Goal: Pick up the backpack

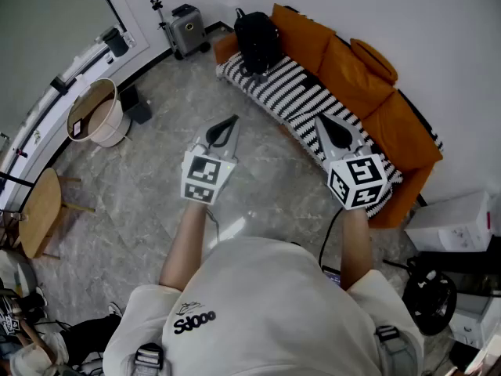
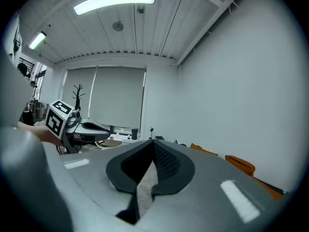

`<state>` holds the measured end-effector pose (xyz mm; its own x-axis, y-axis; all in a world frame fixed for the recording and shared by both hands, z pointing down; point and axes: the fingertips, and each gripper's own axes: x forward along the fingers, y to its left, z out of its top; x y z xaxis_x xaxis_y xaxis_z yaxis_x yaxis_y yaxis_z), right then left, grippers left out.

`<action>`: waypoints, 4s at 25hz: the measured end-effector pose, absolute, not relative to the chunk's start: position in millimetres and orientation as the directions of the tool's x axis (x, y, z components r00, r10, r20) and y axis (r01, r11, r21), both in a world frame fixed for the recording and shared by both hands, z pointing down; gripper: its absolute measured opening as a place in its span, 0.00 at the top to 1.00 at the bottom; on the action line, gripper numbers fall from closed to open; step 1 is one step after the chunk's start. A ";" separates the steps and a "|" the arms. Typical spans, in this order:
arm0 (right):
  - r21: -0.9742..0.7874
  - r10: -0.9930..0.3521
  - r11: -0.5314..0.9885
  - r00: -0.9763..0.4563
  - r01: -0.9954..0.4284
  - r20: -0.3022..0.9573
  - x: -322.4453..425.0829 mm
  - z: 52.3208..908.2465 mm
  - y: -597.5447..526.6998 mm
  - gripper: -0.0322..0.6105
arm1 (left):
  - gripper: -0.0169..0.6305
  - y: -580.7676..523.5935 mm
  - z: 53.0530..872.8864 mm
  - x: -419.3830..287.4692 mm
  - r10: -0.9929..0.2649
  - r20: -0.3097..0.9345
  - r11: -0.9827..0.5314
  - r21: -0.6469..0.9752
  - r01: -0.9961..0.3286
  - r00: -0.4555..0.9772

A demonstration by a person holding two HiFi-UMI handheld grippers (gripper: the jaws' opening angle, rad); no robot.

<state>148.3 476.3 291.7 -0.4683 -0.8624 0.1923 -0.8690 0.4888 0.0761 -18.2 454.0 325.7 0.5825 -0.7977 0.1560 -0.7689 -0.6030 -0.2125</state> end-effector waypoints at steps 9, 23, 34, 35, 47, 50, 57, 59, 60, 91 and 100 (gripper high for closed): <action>0.048 -0.851 0.510 -0.495 -0.859 0.175 163.0 291.3 468.8 0.95 | 0.96 445.2 320.1 -7.0 -0.813 0.158 -0.583 -0.225 -0.781 0.561; 0.007 -0.786 0.596 -0.581 -0.803 0.211 223.8 310.1 465.0 0.94 | 0.96 449.5 338.6 27.8 -0.869 0.183 -0.493 -0.234 -0.838 0.460; -0.012 -0.809 0.561 -0.551 -0.828 0.204 236.4 319.7 411.2 0.89 | 0.96 396.8 355.4 18.2 -0.876 0.197 -0.477 -0.205 -0.855 0.441; -0.008 -0.814 0.555 -0.545 -0.832 0.202 235.4 319.5 401.9 0.89 | 0.96 385.4 357.1 16.7 -0.873 0.195 -0.481 -0.202 -0.853 0.446; -0.022 -0.854 0.487 -0.481 -0.873 0.198 187.1 310.4 218.2 0.91 | 0.96 194.7 351.4 -28.0 -0.845 0.182 -0.533 -0.209 -0.820 0.503; -0.022 -0.852 0.487 -0.481 -0.873 0.207 170.2 309.1 181.0 0.91 | 0.96 152.6 343.8 -45.5 -0.842 0.174 -0.537 -0.202 -0.819 0.510; -0.007 -0.859 0.471 -0.461 -0.882 0.222 143.9 310.7 121.4 0.91 | 0.96 87.2 347.0 -76.0 -0.827 0.190 -0.561 -0.205 -0.802 0.529; -0.003 -0.857 0.474 -0.462 -0.880 0.228 136.5 311.9 109.3 0.91 | 0.96 73.9 348.3 -84.1 -0.824 0.191 -0.565 -0.205 -0.799 0.533; -0.002 -0.856 0.476 -0.463 -0.880 0.231 133.6 312.5 103.5 0.91 | 0.96 67.3 349.1 -87.5 -0.822 0.193 -0.568 -0.204 -0.798 0.536; -0.003 -0.834 0.509 -0.494 -0.861 0.246 120.1 332.9 -101.1 0.89 | 0.96 -128.8 370.8 -107.0 -0.830 0.242 -0.546 -0.173 -0.820 0.502; -0.012 -0.817 0.524 -0.507 -0.852 0.275 147.6 343.5 -222.3 0.89 | 0.96 -246.9 382.7 -78.1 -0.830 0.272 -0.536 -0.151 -0.831 0.486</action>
